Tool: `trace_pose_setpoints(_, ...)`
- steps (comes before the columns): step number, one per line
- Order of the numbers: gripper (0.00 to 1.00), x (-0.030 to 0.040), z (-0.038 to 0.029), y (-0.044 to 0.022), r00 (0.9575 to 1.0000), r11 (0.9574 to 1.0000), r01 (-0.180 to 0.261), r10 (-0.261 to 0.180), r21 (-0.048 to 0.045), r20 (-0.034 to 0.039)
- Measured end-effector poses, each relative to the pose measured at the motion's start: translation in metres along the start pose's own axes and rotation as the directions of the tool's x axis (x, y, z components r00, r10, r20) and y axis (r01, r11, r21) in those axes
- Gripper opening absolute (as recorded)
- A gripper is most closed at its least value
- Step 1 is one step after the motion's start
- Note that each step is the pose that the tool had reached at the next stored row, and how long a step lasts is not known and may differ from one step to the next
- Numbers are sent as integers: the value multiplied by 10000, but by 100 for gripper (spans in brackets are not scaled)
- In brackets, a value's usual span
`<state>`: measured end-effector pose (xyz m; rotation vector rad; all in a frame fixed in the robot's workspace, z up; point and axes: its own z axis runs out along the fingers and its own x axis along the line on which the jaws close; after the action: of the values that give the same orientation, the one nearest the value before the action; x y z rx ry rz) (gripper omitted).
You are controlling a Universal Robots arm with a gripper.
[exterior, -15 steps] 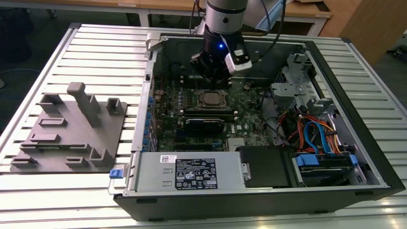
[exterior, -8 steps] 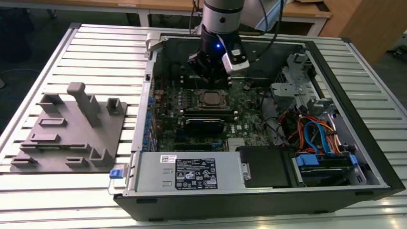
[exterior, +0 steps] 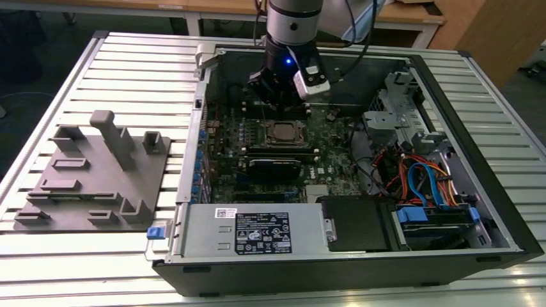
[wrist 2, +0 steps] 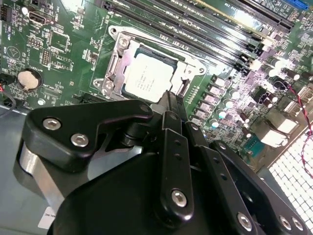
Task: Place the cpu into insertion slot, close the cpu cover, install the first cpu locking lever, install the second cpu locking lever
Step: 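Install the first cpu locking lever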
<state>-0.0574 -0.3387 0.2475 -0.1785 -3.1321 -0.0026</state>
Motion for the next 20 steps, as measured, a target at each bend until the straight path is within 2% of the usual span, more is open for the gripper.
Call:
trace_pose_setpoints(8, 10, 10, 0, -1, 10000, 10000, 2, -2, 0, 0)
trace_pose_setpoints(12, 10, 73, 1, -8, 10000, 10000, 64, -64, -1, 1)
trace_pose_setpoints(17, 10, 92, 5, -11, 9980, 9980, 631, -631, 3, -1)
trace_pose_setpoints(20, 10, 164, 5, -19, 9979, 9979, 641, -641, 2, 8)
